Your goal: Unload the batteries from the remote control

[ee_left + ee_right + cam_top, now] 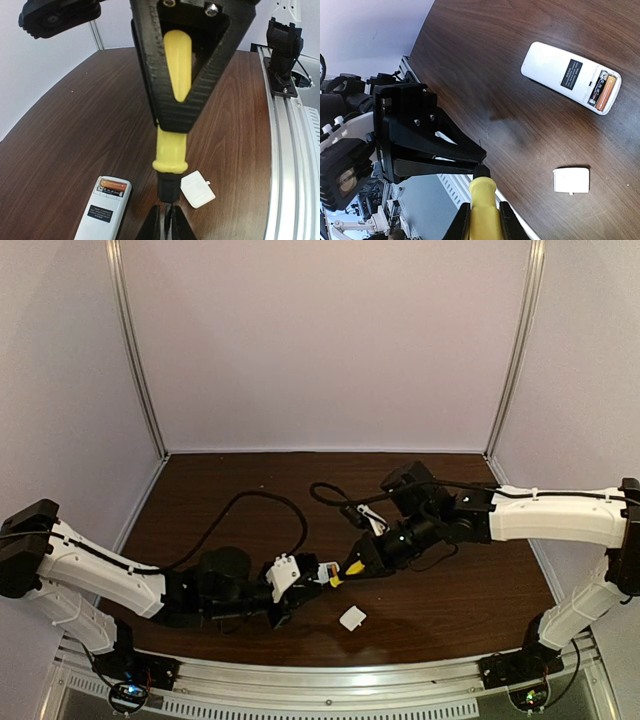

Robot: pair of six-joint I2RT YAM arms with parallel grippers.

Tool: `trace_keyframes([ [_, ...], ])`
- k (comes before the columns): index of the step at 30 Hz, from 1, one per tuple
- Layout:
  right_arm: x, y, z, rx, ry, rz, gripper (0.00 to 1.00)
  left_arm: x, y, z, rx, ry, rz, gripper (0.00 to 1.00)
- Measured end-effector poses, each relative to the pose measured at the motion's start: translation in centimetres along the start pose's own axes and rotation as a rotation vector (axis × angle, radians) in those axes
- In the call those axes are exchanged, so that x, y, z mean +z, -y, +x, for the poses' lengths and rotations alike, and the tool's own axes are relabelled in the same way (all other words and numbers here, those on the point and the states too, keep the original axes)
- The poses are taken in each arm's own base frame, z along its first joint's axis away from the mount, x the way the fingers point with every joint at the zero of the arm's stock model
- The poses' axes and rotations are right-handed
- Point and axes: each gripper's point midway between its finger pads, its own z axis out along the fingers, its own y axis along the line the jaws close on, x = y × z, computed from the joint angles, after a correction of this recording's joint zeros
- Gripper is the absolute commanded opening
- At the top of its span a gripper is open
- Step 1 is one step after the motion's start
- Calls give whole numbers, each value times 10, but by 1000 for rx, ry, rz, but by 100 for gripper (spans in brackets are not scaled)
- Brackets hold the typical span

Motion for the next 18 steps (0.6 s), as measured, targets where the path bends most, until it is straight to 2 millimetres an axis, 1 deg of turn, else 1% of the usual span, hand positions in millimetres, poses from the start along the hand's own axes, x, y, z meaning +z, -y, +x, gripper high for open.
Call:
trace_keyframes([
  [4,2,5,4,5,-9,11,0,0,-1,-1,0,2,-8,25],
  [8,3,6,5,1,-10,15,0,0,-3,-2,3,8,-19,46],
  [12,3,7,5,-5,-8,21,0,0,-5,-3,-1,13,-31,60],
  [14,3,8,4,-7,-3,28,0,0,-6,-4,0,14,-36,72],
  [16,3,10,4,-9,1,35,0,-1,-7,-5,0,19,-41,83],
  [18,3,12,4,-11,3,43,0,-2,-8,-5,-4,28,-47,87],
])
